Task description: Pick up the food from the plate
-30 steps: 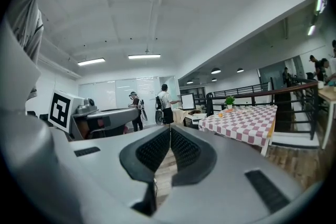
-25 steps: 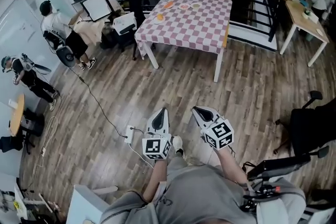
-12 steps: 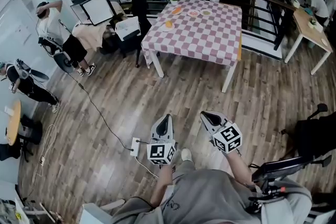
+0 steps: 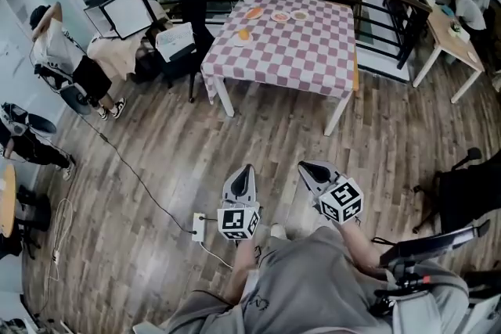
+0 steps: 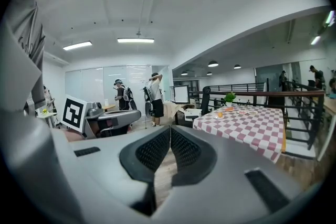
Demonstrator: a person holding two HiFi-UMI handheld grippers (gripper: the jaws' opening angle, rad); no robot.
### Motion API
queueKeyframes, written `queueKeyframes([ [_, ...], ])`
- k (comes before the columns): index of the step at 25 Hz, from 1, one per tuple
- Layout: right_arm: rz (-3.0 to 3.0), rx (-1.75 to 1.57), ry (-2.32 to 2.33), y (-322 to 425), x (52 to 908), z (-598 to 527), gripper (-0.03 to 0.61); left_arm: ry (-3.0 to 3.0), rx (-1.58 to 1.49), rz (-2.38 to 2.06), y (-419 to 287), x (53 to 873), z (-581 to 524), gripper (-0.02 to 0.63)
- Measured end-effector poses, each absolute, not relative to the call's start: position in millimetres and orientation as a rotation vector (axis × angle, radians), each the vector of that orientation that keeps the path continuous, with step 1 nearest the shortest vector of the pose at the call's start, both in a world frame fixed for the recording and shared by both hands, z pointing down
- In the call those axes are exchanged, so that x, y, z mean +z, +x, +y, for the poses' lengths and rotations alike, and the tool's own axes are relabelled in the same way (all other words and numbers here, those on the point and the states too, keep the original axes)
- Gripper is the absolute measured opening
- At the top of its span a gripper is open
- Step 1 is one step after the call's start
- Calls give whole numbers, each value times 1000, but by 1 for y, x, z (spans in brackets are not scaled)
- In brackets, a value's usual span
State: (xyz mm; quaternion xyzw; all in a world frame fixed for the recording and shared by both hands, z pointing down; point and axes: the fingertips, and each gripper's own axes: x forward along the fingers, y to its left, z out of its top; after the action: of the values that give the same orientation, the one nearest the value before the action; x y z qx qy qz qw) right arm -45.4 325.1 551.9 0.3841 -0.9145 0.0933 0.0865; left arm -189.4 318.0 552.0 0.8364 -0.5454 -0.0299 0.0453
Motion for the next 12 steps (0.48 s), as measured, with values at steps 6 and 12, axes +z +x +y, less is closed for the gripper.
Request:
queueKeyframes([
  [6,-2695,374,1158,-55,566,317,15,2525,-94,-1622,-198,566,303,9],
  [12,-2713,402,1164,-58,572,274,15,2526,-63,-1610,-194,574,285,9],
])
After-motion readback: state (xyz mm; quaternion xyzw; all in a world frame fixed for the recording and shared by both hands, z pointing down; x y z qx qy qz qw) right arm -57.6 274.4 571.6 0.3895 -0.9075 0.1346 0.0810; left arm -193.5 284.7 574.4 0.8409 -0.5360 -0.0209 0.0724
